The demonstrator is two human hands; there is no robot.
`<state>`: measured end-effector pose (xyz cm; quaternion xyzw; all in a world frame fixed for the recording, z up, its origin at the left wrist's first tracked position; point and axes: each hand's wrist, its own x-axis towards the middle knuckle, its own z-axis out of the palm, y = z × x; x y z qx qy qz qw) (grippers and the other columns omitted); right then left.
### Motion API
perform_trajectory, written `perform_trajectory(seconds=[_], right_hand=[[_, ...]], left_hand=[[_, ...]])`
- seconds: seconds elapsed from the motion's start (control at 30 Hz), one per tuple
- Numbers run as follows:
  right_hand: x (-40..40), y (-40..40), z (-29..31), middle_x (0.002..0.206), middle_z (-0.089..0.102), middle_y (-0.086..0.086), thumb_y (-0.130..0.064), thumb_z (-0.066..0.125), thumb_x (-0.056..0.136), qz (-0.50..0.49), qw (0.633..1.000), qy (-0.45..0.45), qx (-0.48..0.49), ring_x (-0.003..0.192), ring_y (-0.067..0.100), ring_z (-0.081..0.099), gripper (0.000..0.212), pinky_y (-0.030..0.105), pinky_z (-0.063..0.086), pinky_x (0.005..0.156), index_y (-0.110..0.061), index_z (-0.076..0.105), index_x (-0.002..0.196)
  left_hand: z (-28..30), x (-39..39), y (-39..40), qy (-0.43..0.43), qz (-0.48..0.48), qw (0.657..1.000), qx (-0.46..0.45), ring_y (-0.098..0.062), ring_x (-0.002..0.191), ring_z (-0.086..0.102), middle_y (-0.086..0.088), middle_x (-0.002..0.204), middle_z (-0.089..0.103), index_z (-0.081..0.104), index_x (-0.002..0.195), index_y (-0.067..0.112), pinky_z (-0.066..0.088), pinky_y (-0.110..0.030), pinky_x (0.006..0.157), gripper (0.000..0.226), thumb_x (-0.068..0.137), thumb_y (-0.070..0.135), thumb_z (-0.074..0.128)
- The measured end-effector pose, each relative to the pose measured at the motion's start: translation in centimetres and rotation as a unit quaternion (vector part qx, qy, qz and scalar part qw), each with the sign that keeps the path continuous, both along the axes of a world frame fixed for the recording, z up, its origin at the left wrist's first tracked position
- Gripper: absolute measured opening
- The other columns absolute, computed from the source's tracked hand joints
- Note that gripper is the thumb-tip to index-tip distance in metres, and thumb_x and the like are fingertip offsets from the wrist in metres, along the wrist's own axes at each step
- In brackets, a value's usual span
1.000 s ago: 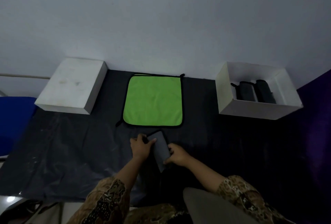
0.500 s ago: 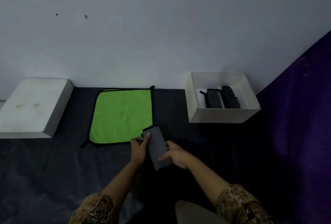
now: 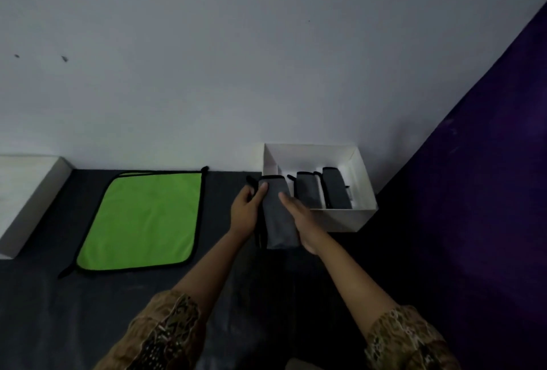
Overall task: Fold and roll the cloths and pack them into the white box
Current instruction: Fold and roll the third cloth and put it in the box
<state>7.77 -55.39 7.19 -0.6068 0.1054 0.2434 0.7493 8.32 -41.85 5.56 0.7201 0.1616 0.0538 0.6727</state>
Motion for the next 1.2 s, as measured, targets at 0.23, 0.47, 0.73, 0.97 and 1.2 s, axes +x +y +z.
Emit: perform_trajectory(seconds=[0.23, 0.47, 0.73, 0.97, 1.2], right_hand=[[5.8, -5.2, -0.8, 0.122, 0.062, 0.006, -0.03, 0.055, 0.094, -0.075, 0.986, -0.096, -0.113, 0.107, 0.017, 0.058, 0.038, 0.014, 0.048, 0.076, -0.011, 0.054, 0.127], [12.2, -7.5, -3.5, 0.129, 0.054, 0.003, -0.036, 0.055, 0.094, -0.109, 0.979, -0.052, -0.165, 0.118, 0.024, 0.052, 0.051, 0.03, 0.04, 0.089, -0.007, 0.047, 0.135], [15.1, -3.3, -8.1, 0.138, 0.05, 0.018, -0.033, 0.053, 0.095, -0.056, 0.965, -0.013, -0.255, 0.124, 0.034, 0.051, 0.052, 0.039, 0.043, 0.103, -0.002, 0.042, 0.136], [15.8, -2.0, -10.1, 0.136, 0.051, 0.022, -0.023, 0.059, 0.093, -0.026, 0.949, 0.01, -0.314, 0.118, 0.033, 0.055, 0.059, 0.032, 0.042, 0.087, -0.005, 0.025, 0.138], [14.7, -1.5, -9.0, 0.134, 0.041, 0.018, -0.026, 0.067, 0.085, 0.039, 0.819, -0.191, -0.54, 0.12, 0.035, 0.045, 0.05, 0.042, 0.046, 0.097, -0.015, 0.041, 0.127]], left_hand=[[0.9, 3.9, -4.2, 0.001, 0.0, 0.997, 0.081, -0.021, 0.072, 0.052, -0.012, 0.074, 0.054, 0.054, 0.076, 0.004, 0.041, -0.033, 0.064, 0.035, 0.096, 0.032, 0.048], [-2.1, 6.7, -3.3, 0.079, 0.057, 0.944, 0.316, -0.037, 0.116, 0.042, -0.023, 0.125, 0.044, 0.05, 0.121, 0.003, 0.036, -0.043, 0.096, 0.042, 0.093, 0.034, 0.052], [-4.6, 8.0, -2.8, 0.068, -0.009, 0.955, 0.287, -0.036, 0.107, 0.055, -0.019, 0.124, 0.048, 0.044, 0.125, 0.005, 0.043, -0.033, 0.083, 0.042, 0.096, 0.034, 0.045], [-5.2, 8.5, -2.6, 0.064, -0.005, 0.949, 0.31, -0.034, 0.102, 0.058, -0.018, 0.119, 0.053, 0.048, 0.122, 0.005, 0.045, -0.034, 0.08, 0.041, 0.096, 0.037, 0.044], [-5.2, 8.5, -2.6, 0.059, -0.004, 0.948, 0.312, -0.032, 0.094, 0.058, -0.018, 0.112, 0.055, 0.05, 0.114, 0.004, 0.043, -0.031, 0.073, 0.038, 0.096, 0.038, 0.043]])
